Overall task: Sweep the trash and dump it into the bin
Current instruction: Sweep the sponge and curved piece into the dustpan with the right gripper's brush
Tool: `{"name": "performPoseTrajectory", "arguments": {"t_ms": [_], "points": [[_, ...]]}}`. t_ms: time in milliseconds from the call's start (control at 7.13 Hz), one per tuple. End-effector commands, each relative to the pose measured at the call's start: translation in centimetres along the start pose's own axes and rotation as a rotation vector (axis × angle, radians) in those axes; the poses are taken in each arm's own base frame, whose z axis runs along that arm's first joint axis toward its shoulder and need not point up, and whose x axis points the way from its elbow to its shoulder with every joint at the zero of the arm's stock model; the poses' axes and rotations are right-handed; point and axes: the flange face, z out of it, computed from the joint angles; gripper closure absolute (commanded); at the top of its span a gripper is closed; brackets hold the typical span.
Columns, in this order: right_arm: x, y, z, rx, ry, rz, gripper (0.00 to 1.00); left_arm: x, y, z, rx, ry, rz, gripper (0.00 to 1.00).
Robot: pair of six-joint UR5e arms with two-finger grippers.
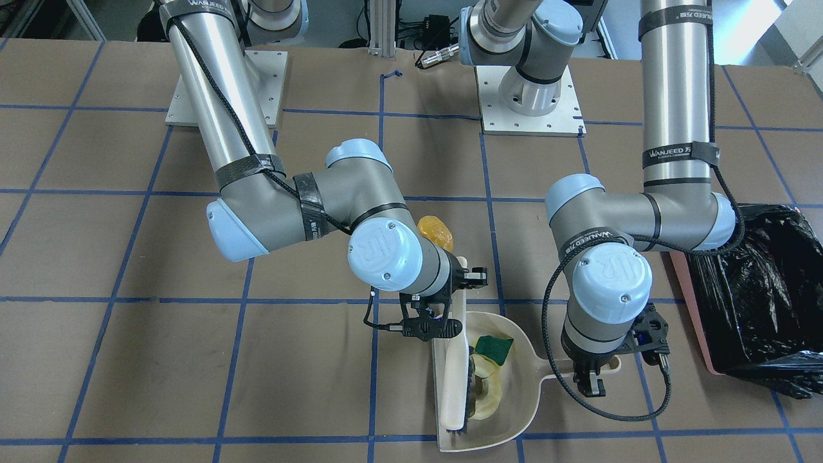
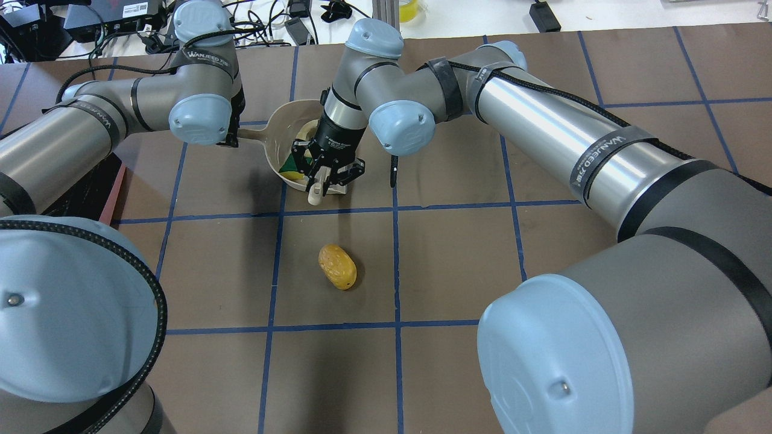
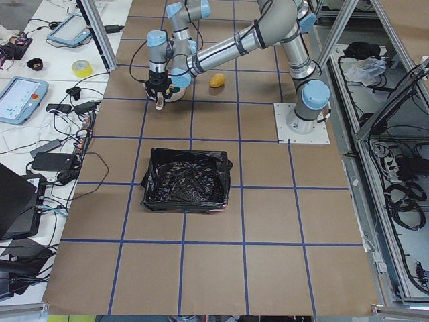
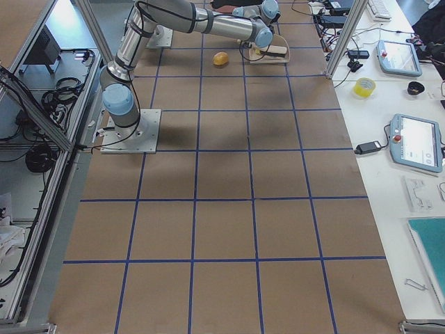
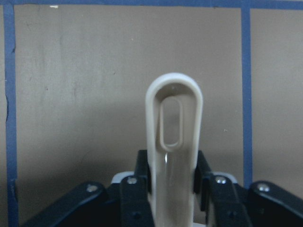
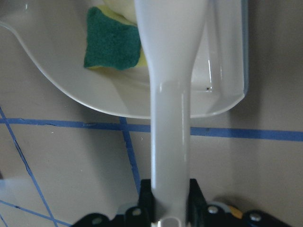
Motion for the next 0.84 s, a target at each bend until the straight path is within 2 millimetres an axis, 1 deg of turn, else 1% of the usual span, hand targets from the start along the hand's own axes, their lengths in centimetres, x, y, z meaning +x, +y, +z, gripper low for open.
{"name": "performPoseTrajectory", "arguments": {"t_ms": [0,140,421,701], "points": [[0.3,-0.4,-1.0,0.035,0.048,-0.007,0.88,-0.1,-0.2,-0.8,0.0,0.01,-0.001,1.0],[0.6,-0.3,-1.4,0.042,0.088,-0.002,0.88,-0.2,-0.2,-0.9,0.002,0.013,-0.004,1.0],[2.0,0.5,-2.4,0.047,0.243,0.021,0.88,-0.2,-0.3,-1.3,0.002,0.019,-0.001,1.0],[3.4,2.5,-5.1,0.051,0.408,0.035,0.88,-0.4,-0.3,-1.2,0.002,0.016,0.002,1.0]]}}
